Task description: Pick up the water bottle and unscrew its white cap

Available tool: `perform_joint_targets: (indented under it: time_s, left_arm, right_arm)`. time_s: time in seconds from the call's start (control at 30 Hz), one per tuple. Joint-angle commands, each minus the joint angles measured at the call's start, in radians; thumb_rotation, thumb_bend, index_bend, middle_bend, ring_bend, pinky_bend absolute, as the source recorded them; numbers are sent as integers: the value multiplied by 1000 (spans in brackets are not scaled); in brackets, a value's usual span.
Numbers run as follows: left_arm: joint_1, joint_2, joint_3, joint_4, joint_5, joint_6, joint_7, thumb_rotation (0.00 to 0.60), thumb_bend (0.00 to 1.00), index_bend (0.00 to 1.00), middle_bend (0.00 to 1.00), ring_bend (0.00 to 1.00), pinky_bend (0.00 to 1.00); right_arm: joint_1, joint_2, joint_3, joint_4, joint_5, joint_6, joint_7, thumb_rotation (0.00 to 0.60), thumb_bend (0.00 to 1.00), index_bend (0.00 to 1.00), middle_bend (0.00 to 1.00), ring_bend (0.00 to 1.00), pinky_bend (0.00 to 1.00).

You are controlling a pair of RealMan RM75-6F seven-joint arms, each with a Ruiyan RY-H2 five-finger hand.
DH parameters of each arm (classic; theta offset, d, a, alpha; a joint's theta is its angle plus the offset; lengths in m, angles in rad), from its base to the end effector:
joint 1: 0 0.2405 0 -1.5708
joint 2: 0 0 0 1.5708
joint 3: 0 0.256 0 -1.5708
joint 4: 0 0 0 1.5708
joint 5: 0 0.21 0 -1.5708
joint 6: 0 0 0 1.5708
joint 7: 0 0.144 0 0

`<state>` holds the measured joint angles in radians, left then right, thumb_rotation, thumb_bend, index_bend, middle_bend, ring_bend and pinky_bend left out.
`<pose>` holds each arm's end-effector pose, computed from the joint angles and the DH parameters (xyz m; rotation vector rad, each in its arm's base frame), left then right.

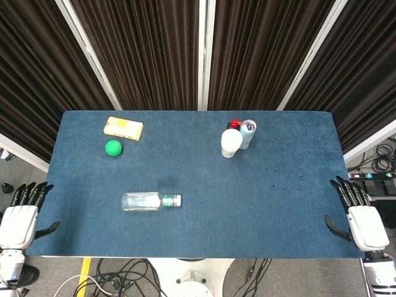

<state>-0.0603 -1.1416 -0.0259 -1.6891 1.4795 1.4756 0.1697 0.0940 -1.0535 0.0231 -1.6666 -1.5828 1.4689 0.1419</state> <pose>-0.3026 0.1670 0.1415 -1.4078 -0.9006 -0.8044 -0.2959 -0.1769 0.1643 1.4406 -1.0015 1.0232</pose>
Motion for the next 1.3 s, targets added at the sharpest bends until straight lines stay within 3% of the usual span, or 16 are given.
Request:
perform_joint_targets:
  time_s: [0.03, 0.33, 0.57, 0.67, 0.9, 1.1, 1.3]
  left_arm:
    - [-4, -3, -3, -1, -6, -5, 2, 600, 155, 135, 97, 40, 0]
    - [-43, 14, -24, -35, 25, -16, 71, 600, 155, 135, 96, 40, 0]
    - [-208, 45, -43, -131, 57, -246, 73, 600, 144, 135, 99, 41, 39]
    - [-292, 20, -70, -170, -8, -370, 124, 600, 138, 135, 105, 41, 48]
    - [-424, -120, -103, -159, -228, -529, 309, 600, 137, 135, 107, 41, 64]
    - [-486, -256, -75, -113, -424, -542, 480, 600, 136, 135, 109, 41, 86]
    - [-513, -367, -73, -47, -533, -463, 564, 600, 136, 141, 122, 58, 146]
  right_arm:
    - [2, -1, 2, 1, 3, -4, 0, 600, 305, 0, 0, 0, 0]
    - [-4, 11, 4, 6, -9, 21, 13, 600, 304, 0, 0, 0, 0]
    - [3, 35, 29, 17, -7, 41, 38, 600, 304, 0, 0, 0, 0]
    - [11, 52, 36, 17, 1, 29, 47, 600, 304, 0, 0, 0, 0]
    - [33, 64, 46, 27, 13, -3, 60, 600, 304, 0, 0, 0, 0]
    - [48, 55, 48, 45, 30, -34, 67, 600, 304, 0, 0, 0, 0]
    - [57, 48, 47, 56, 38, -51, 75, 600, 304, 0, 0, 0, 0]
